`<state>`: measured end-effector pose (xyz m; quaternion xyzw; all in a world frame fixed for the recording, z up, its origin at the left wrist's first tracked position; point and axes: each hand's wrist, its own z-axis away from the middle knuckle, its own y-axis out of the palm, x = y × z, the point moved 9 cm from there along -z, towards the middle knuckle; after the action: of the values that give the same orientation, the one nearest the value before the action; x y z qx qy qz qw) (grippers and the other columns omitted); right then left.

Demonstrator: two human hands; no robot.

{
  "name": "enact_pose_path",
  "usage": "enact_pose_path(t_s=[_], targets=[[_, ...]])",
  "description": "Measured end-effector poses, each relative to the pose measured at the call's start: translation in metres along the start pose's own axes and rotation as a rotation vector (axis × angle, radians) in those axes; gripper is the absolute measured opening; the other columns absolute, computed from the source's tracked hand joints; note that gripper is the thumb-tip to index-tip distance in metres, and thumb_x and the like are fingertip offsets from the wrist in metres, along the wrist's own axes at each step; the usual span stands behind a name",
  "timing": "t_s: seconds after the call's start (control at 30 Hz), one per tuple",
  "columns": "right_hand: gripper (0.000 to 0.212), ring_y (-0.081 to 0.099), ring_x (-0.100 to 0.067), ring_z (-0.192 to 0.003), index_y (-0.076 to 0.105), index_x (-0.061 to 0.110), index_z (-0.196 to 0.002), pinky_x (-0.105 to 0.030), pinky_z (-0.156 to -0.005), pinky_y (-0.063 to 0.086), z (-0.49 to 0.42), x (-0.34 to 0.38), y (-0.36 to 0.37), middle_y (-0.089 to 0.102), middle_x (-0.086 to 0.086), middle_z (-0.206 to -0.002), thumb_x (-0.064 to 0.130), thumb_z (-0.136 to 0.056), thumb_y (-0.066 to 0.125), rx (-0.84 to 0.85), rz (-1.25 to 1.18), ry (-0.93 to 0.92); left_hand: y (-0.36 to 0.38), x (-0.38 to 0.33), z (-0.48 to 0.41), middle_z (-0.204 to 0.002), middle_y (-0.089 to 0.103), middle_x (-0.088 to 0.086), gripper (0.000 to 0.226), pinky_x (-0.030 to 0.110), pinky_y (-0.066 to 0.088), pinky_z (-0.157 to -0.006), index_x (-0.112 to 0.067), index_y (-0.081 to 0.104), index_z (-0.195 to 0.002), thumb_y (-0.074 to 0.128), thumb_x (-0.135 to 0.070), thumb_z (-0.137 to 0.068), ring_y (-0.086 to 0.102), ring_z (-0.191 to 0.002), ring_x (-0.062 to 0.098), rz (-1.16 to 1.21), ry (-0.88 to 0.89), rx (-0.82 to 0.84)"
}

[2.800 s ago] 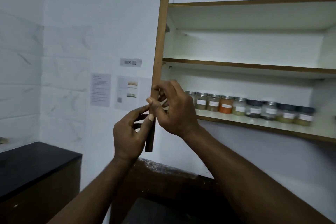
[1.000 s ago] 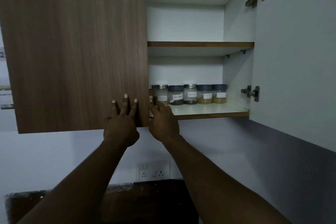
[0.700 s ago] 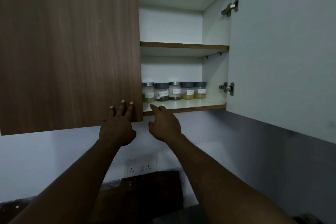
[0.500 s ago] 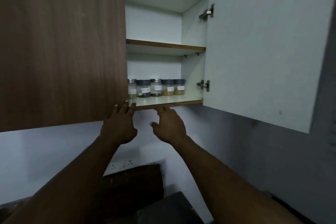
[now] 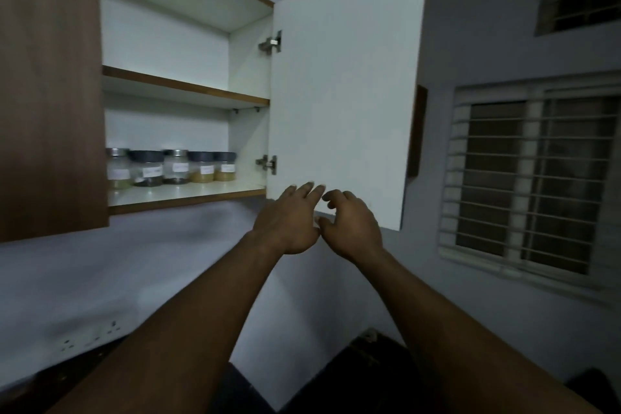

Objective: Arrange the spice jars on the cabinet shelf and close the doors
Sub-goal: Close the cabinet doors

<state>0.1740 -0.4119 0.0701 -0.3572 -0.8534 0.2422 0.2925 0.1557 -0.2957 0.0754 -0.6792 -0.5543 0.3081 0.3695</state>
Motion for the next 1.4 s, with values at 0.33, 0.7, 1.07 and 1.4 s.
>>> enact_pose_path(t_s=[0.33, 0.7, 1.07, 1.4], targets=[[0.059, 0.054, -0.026, -0.12, 0.05, 0.019, -0.135, -0.04, -0.092, 0.05, -0.007, -0.115, -0.092, 0.055, -0.006, -0.133, 0.042, -0.086, 0.074, -0.484, 0.153, 0.237, 0.017, -0.095, -0.076, -0.17, 0.015, -0.002, 0.086, 0.052, 0.036, -0.116, -0.036, 0.009, -0.162, 0.062, -0.023, -0.094, 0.021, -0.154, 0.027, -0.025, 0.133, -0.045], [0.086, 0.061, -0.026, -0.122, 0.031, 0.031, -0.153, -0.042, -0.099, 0.056, -0.014, -0.168, -0.034, 0.056, 0.001, -0.145, 0.033, -0.083, 0.081, -0.049, -0.329, 0.312, 0.027, -0.119, -0.106, -0.17, 0.016, -0.001, 0.09, 0.05, 0.043, -0.113, -0.041, 0.002, -0.161, 0.059, -0.012, -0.097, 0.028, -0.151, 0.031, 0.003, 0.158, -0.058], [0.036, 0.07, -0.006, -0.08, 0.056, 0.038, -0.113, -0.04, -0.071, 0.065, 0.011, -0.115, -0.036, 0.068, 0.017, -0.102, 0.032, -0.086, 0.079, -0.215, -0.386, 0.211, -0.017, -0.084, -0.059, -0.165, 0.031, 0.004, 0.068, 0.047, 0.047, -0.108, -0.039, 0.001, -0.162, 0.043, -0.039, -0.107, 0.052, -0.136, 0.032, 0.271, 0.187, -0.217], [0.039, 0.069, -0.001, -0.071, 0.067, 0.03, -0.104, -0.031, -0.066, 0.062, 0.042, 0.012, 0.016, 0.072, 0.018, -0.092, 0.062, -0.081, 0.068, -0.203, -0.452, 0.02, -0.06, 0.013, 0.029, -0.128, 0.067, 0.008, 0.087, 0.023, 0.047, -0.061, -0.048, -0.01, -0.158, 0.055, -0.041, -0.101, 0.064, -0.075, 0.011, 0.279, 0.028, -0.436]])
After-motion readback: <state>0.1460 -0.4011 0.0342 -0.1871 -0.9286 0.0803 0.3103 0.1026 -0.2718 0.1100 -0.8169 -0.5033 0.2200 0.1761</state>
